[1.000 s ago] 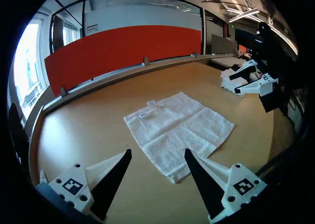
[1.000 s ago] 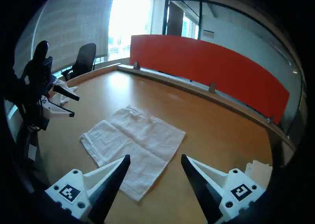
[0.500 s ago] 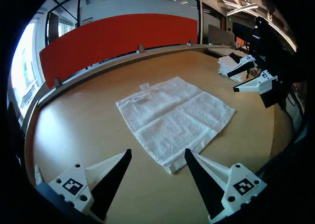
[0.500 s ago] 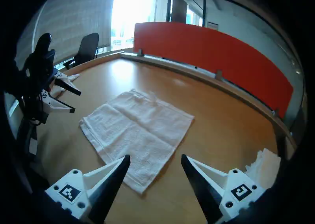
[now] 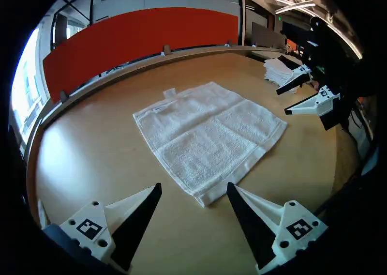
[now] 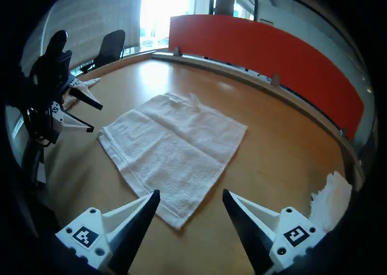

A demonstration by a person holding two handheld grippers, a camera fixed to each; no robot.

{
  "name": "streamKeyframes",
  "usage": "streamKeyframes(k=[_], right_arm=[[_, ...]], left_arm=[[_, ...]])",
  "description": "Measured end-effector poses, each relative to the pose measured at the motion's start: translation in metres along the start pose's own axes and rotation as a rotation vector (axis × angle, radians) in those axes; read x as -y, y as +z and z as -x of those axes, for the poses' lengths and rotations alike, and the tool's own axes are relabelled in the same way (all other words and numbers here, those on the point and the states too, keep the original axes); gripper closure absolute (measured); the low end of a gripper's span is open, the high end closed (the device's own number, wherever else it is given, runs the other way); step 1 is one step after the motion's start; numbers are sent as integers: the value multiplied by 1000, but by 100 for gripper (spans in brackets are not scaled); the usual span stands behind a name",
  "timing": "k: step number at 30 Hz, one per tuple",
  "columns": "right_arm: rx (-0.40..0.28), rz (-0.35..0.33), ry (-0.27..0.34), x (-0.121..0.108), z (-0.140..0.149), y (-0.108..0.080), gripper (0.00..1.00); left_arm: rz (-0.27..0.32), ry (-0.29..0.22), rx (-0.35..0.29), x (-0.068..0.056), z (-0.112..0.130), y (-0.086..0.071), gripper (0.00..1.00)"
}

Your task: Fold towel

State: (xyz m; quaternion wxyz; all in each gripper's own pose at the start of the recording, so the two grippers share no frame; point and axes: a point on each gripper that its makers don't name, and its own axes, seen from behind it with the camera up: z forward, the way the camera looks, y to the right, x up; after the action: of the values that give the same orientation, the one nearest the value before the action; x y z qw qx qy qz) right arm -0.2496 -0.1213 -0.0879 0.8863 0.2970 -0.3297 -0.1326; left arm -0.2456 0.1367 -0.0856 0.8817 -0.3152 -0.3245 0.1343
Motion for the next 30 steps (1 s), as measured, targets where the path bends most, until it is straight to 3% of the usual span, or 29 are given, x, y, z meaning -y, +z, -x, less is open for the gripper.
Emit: streamKeyframes(k=[30], right_arm=[[78, -49, -9, 10, 41, 14, 0]], left_arm=[[48, -4, 82, -15, 30, 22, 0]])
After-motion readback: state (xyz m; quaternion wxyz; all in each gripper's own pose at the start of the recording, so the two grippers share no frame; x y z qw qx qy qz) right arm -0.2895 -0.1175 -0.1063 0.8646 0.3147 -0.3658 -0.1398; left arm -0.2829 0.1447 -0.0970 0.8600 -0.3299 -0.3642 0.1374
